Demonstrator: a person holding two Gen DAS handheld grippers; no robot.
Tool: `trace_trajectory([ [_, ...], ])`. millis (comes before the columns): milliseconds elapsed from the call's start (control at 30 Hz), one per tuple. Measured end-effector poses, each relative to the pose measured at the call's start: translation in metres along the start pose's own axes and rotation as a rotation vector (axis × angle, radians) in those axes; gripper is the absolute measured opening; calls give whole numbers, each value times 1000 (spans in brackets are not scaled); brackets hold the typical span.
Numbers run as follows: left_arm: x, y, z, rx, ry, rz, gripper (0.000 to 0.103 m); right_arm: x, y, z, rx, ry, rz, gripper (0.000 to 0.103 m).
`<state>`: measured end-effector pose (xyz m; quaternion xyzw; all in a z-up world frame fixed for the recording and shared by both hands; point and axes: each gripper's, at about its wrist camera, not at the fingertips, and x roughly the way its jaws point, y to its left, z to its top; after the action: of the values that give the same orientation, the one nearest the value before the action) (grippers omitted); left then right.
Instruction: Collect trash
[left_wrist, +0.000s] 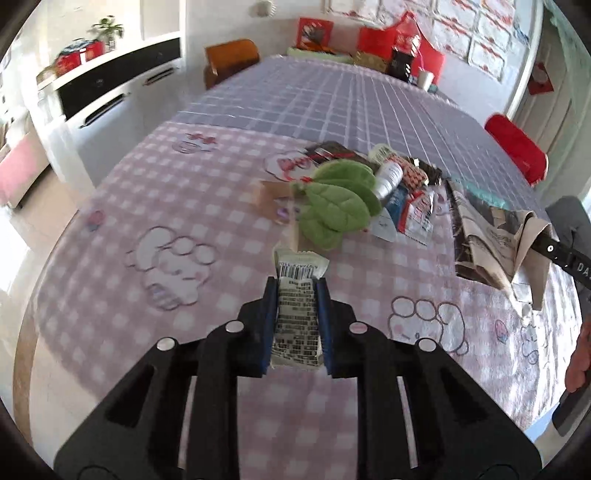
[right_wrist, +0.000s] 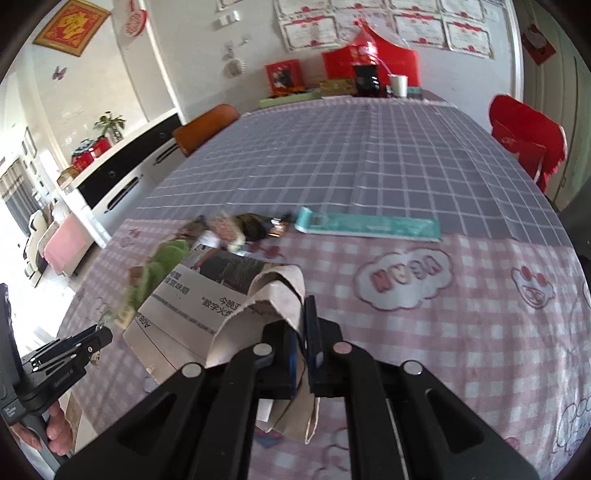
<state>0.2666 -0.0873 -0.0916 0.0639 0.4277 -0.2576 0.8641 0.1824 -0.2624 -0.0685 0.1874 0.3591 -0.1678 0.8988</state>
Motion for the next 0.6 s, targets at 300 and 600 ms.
trace_trajectory([
  [300, -39, 61, -21, -116, -43, 64, 21, 0, 90, -4, -136, 1, 135, 5],
  [600, -82, 159, -71, -293, -59, 205, 21, 5, 213, -33, -316, 49, 299, 5],
])
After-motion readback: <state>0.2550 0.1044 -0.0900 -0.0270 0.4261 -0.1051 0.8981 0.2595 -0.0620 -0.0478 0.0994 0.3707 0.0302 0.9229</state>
